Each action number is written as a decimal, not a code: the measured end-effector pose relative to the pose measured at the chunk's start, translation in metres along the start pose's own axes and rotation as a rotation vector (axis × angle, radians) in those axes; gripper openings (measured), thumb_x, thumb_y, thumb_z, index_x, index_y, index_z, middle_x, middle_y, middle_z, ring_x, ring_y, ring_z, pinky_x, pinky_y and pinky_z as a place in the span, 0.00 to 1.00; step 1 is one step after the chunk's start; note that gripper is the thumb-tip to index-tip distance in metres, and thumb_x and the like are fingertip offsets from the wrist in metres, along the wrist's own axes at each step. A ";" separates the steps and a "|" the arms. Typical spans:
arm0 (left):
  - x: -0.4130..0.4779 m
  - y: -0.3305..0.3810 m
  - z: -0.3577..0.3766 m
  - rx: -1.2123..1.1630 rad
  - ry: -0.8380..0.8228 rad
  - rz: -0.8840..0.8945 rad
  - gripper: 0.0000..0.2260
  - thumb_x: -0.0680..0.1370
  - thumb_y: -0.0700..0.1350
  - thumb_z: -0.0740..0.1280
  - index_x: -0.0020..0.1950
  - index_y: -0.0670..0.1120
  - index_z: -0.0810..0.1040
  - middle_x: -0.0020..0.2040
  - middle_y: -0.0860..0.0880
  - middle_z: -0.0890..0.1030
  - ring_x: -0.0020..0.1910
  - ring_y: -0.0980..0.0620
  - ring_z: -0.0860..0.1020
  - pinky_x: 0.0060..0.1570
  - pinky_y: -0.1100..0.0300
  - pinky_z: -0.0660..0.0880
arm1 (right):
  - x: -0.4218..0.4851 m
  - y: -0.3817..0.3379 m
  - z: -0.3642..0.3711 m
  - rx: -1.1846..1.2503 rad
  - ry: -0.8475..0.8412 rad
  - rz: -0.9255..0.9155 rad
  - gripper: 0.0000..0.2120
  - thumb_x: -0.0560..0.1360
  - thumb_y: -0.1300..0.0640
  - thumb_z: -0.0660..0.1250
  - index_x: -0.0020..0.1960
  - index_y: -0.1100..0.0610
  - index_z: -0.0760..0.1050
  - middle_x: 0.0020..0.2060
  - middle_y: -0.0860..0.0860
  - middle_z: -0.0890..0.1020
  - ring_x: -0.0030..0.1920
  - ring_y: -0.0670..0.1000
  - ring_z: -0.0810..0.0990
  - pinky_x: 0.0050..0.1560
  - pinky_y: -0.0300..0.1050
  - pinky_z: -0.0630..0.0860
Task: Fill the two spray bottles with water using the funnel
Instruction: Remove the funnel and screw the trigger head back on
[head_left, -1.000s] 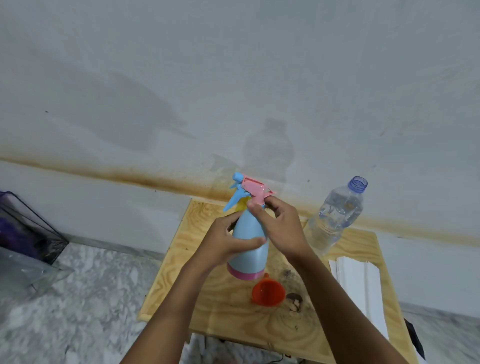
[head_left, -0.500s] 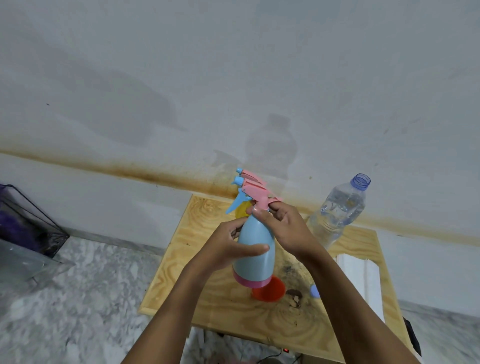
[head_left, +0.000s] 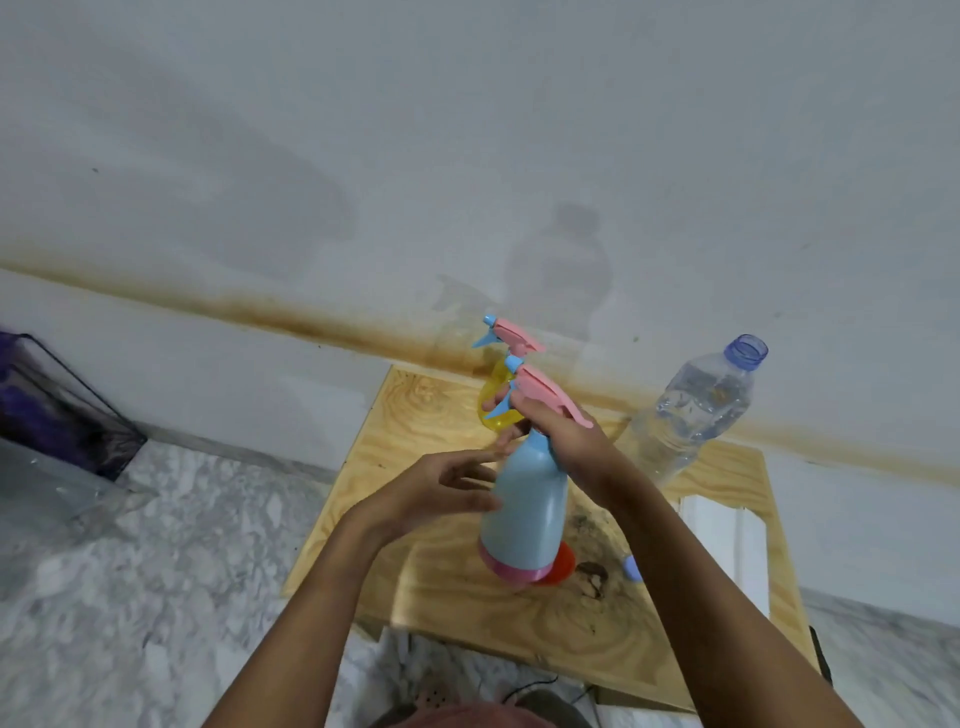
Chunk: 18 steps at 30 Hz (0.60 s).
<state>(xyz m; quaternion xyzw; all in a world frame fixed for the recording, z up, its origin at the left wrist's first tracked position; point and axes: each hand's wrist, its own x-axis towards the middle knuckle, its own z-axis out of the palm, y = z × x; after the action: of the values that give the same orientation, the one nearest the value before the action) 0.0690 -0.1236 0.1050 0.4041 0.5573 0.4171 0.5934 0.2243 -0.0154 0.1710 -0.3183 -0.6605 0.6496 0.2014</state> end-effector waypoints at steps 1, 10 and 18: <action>0.003 -0.010 -0.006 0.033 0.093 -0.040 0.25 0.74 0.38 0.75 0.70 0.43 0.75 0.59 0.43 0.82 0.57 0.52 0.81 0.58 0.59 0.78 | 0.002 0.005 0.000 -0.049 0.010 0.007 0.13 0.82 0.52 0.61 0.58 0.61 0.77 0.54 0.53 0.83 0.40 0.52 0.82 0.47 0.41 0.79; 0.032 -0.105 -0.036 0.650 0.612 -0.350 0.36 0.68 0.61 0.76 0.72 0.48 0.70 0.68 0.43 0.73 0.67 0.42 0.72 0.60 0.51 0.72 | 0.018 0.061 0.003 -0.304 0.072 0.211 0.11 0.80 0.51 0.64 0.48 0.57 0.80 0.48 0.52 0.84 0.31 0.54 0.82 0.41 0.49 0.80; 0.039 -0.130 -0.035 1.005 0.527 -0.419 0.35 0.67 0.63 0.75 0.66 0.45 0.69 0.68 0.42 0.64 0.63 0.38 0.66 0.61 0.47 0.69 | 0.038 0.089 0.006 -0.325 0.021 0.454 0.15 0.78 0.45 0.65 0.55 0.56 0.80 0.48 0.58 0.84 0.42 0.59 0.84 0.40 0.53 0.83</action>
<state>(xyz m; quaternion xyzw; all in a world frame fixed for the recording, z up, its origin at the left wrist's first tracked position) 0.0414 -0.1290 -0.0323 0.3998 0.8820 0.0629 0.2414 0.2067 0.0022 0.0768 -0.4930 -0.6657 0.5602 0.0036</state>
